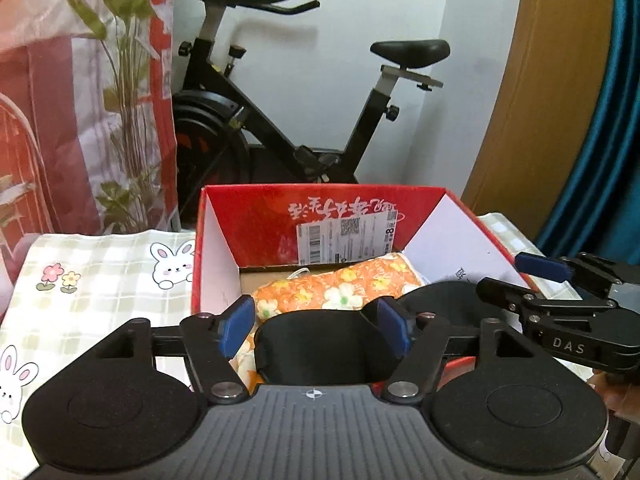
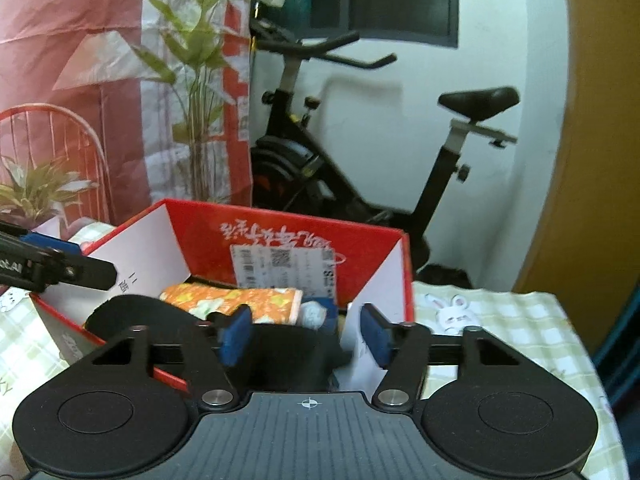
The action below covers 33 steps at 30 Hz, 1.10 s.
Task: Organize soft objects
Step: 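Lower the eye mask into the box and open both tools, then move both tools back down to the cream knit towel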
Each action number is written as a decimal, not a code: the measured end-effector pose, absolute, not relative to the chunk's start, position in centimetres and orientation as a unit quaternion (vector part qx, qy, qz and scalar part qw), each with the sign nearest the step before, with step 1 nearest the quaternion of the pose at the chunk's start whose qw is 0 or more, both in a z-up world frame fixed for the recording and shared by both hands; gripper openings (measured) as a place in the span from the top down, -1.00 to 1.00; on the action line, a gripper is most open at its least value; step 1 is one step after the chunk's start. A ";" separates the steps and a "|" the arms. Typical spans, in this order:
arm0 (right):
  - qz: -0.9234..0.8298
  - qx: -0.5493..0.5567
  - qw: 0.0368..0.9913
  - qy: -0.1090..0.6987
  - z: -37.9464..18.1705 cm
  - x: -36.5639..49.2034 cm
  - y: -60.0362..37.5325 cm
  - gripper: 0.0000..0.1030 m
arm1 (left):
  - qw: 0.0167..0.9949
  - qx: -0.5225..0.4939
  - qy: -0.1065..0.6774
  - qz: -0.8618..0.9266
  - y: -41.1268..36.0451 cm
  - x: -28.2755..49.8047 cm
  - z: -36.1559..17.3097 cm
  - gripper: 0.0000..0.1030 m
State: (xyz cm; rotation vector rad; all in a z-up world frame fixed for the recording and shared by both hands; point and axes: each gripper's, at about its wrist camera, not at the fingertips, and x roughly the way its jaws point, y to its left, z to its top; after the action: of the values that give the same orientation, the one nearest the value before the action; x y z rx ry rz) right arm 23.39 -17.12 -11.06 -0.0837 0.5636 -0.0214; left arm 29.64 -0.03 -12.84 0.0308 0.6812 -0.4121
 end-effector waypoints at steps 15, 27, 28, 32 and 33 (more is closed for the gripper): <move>0.033 0.005 0.966 0.255 -11.4 15.4 -14.4 -0.13 | 0.922 -0.026 0.332 -0.195 3.3 22.0 -14.6 -0.36; 0.065 0.013 0.943 0.325 -16.8 11.6 -11.8 -0.11 | 0.903 -0.083 0.378 -0.188 4.2 18.8 -20.3 -0.05; 0.063 0.017 0.943 0.327 -17.0 11.4 -11.9 -0.11 | 0.902 -0.085 0.379 -0.186 4.2 18.7 -20.6 -0.05; 0.055 0.026 0.941 0.333 -17.7 11.0 -12.4 -0.11 | 0.899 -0.098 0.388 -0.176 4.3 18.0 -21.7 -0.05; 0.055 0.028 0.940 0.335 -17.9 11.0 -12.6 -0.11 | 0.899 -0.104 0.389 -0.172 4.4 17.8 -21.9 -0.05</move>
State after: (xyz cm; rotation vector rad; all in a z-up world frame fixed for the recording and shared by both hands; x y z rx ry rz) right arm 11.01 -12.62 -17.91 0.0574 0.6827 0.1119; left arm 17.83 4.41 -21.85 -0.2158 0.8043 -0.3552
